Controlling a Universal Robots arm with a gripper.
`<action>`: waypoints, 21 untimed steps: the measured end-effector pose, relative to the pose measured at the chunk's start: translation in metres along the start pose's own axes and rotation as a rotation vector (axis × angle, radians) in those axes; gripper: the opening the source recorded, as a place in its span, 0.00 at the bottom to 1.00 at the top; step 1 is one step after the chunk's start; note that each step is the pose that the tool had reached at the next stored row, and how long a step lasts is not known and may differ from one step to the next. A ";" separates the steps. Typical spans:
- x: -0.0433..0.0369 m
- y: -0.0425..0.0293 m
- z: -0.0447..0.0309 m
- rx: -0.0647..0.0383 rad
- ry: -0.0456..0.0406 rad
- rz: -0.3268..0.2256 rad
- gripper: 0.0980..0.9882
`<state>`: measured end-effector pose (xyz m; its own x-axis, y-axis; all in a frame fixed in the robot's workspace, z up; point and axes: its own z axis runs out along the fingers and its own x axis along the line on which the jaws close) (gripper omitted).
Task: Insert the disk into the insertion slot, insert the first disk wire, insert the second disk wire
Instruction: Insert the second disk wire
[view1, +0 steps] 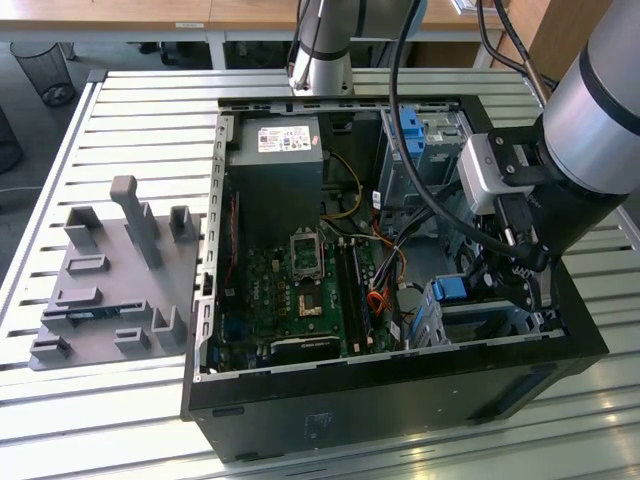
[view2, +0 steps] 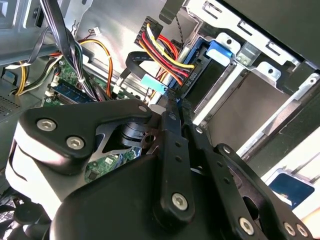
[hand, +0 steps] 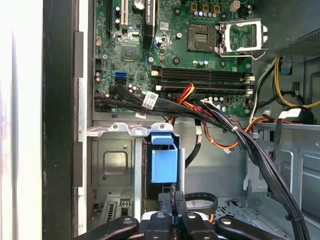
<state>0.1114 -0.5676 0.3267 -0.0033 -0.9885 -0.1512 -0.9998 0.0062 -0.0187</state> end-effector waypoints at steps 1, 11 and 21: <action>0.0000 0.0000 0.0001 0.000 0.0000 0.000 0.06; 0.0000 0.0000 -0.0002 0.000 -0.0003 0.000 0.14; -0.0017 -0.0002 -0.0112 0.000 -0.0001 0.000 0.14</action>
<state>0.1113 -0.5676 0.3380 -0.0036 -0.9885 -0.1513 -0.9998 0.0064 -0.0182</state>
